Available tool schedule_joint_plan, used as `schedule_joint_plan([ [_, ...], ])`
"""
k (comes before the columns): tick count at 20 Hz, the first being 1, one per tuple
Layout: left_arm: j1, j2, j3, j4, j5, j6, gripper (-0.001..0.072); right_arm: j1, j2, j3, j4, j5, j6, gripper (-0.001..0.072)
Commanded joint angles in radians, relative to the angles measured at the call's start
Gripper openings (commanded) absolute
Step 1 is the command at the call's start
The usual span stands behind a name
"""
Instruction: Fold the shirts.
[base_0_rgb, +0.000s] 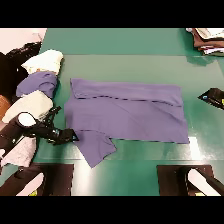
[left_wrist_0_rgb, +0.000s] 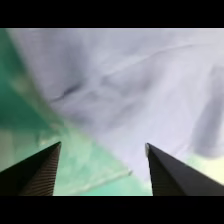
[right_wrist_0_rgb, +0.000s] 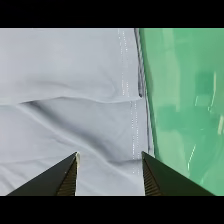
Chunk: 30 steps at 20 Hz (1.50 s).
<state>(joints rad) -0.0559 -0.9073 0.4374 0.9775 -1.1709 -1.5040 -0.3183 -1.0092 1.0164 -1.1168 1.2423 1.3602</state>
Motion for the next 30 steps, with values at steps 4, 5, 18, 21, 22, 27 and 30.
schedule_joint_plan([
  [4, -0.077, 0.015, -0.045, -0.104, 0.191, -0.045, 0.0599, -0.003, 0.072, -0.004, -0.001, 0.027, 0.0, 0.044],
  [5, -0.077, 0.015, -0.045, -0.104, 0.19, -0.043, 0.0598, -0.003, 0.071, -0.005, -0.004, 0.052, 0.0, 0.0439],
  [18, -0.077, 0.015, -0.04, -0.148, 0.132, 0.098, 0.0023, -0.322, 0.069, -0.468, -0.156, 0.168, -0.019, 0.0449],
  [21, -0.077, 0.015, -0.04, -0.148, 0.134, 0.098, 0.0023, -0.322, 0.069, -0.539, -0.113, 0.13, -0.02, 0.0449],
  [22, -0.077, 0.015, -0.04, -0.148, 0.137, 0.098, 0.0023, -0.321, 0.069, -0.551, -0.093, 0.109, -0.023, 0.0449],
  [27, -0.077, 0.015, -0.04, -0.148, 0.15, 0.098, 0.0023, -0.321, 0.069, -0.554, -0.026, 0.047, -0.025, 0.0426],
  [30, -0.077, 0.015, -0.04, -0.148, 0.159, 0.098, 0.0023, -0.321, 0.069, -0.554, -0.026, 0.043, -0.025, 0.0353],
])
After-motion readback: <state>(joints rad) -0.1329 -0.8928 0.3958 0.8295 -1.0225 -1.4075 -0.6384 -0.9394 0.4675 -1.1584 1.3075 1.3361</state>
